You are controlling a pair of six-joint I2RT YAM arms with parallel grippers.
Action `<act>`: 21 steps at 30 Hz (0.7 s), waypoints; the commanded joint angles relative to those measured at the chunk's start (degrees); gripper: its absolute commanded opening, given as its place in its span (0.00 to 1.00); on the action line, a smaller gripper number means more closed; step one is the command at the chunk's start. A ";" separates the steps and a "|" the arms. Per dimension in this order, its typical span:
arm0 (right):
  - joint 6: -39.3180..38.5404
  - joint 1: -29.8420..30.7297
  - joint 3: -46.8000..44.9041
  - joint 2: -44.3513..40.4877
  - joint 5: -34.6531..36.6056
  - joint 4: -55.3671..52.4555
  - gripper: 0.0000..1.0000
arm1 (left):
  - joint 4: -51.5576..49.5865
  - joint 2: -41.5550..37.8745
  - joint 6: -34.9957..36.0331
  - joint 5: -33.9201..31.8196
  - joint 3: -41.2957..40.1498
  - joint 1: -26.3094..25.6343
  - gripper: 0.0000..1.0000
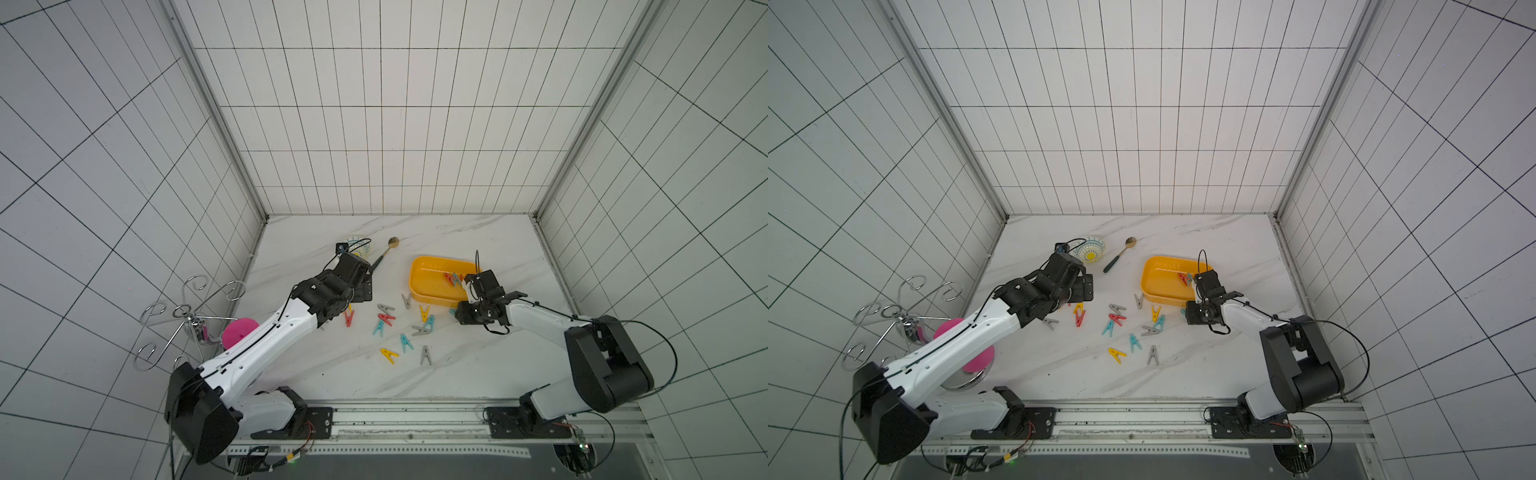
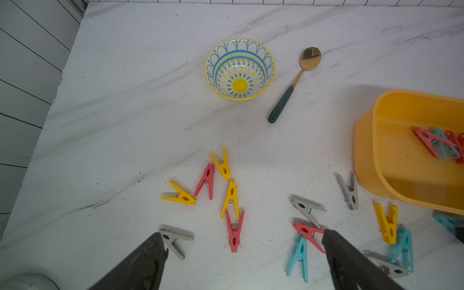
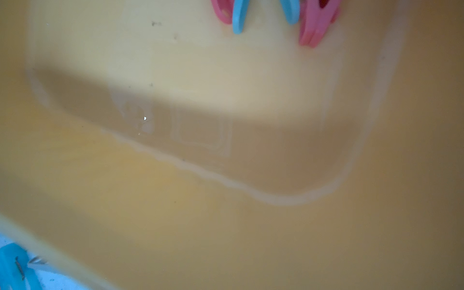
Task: Put the clothespins into the storage box
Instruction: Pick up the clothespin from the center of the board.
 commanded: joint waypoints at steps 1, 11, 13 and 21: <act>-0.05 1.59 0.56 0.92 -0.15 -3.70 0.41 | 0.40 -1.01 -0.01 -0.97 -0.95 -0.27 0.99; 3.00 6.17 1.48 -1.67 3.65 -7.42 0.49 | 0.20 -3.06 -0.80 -0.77 -2.23 -0.27 0.99; 2.74 7.26 1.90 -2.84 4.79 -8.48 0.49 | 0.31 -3.37 -0.70 -0.78 -2.23 -0.24 0.99; 0.49 7.61 4.61 -0.20 7.82 -10.42 0.52 | 0.57 -3.53 -0.93 -0.20 -2.23 -0.24 0.99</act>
